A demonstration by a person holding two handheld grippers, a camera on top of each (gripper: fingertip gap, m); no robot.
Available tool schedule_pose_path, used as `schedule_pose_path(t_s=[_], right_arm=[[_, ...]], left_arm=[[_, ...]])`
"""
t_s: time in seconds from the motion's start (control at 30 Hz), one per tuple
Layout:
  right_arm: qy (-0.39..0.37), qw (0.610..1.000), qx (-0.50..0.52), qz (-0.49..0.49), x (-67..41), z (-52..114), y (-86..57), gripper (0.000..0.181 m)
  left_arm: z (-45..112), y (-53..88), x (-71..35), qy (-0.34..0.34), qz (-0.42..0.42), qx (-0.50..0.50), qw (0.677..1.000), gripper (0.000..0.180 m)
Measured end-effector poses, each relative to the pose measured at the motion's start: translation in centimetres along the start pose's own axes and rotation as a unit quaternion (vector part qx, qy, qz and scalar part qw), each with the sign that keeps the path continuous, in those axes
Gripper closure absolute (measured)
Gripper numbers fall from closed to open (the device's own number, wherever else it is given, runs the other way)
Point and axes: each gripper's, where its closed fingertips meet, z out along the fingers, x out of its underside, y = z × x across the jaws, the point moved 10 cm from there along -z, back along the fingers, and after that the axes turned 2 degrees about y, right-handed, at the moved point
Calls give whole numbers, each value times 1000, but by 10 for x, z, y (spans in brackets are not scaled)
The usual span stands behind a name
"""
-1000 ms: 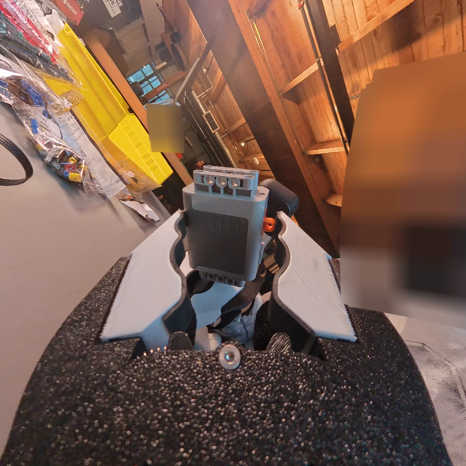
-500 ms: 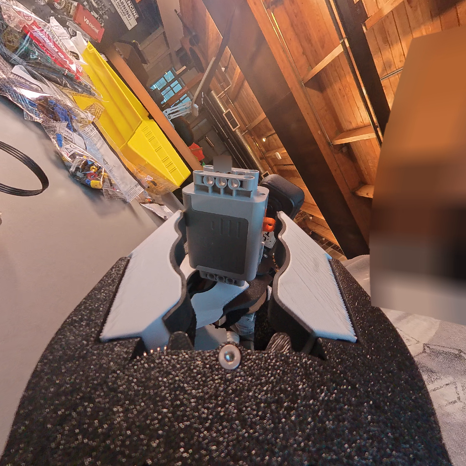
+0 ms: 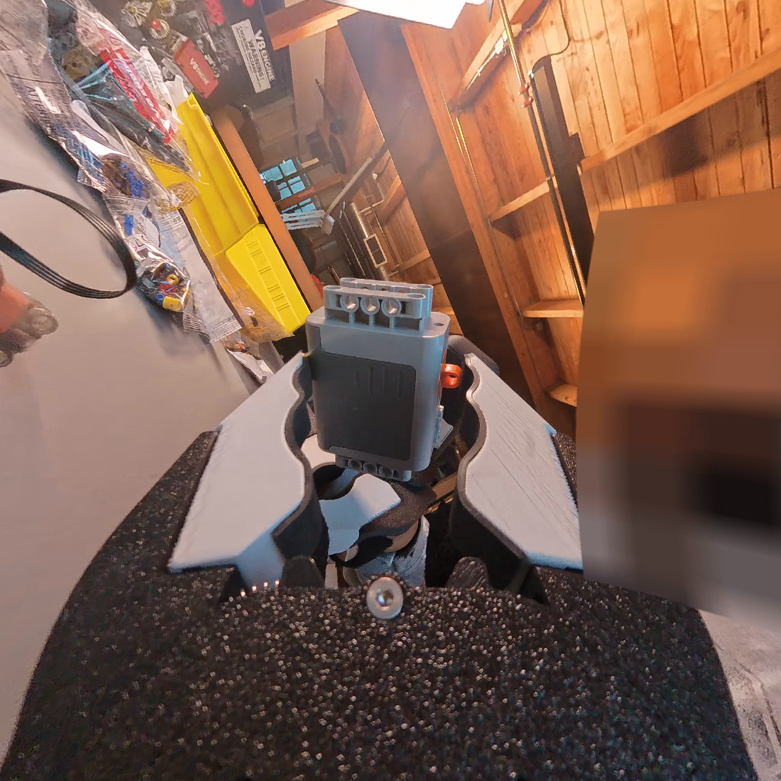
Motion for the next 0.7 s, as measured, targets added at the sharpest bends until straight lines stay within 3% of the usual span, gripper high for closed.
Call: schedule_pose_path(t_s=[0.43, 0.7], right_arm=[[6, 1000, 6, 0, -1, 0, -3, 180], [7, 1000, 0, -7, -3, -2, -1, 180]], left_arm=[[-7, 6, -2, -32, -33, -3, 999, 113], [-3, -7, -1, -4, 62, -28, 998, 112]])
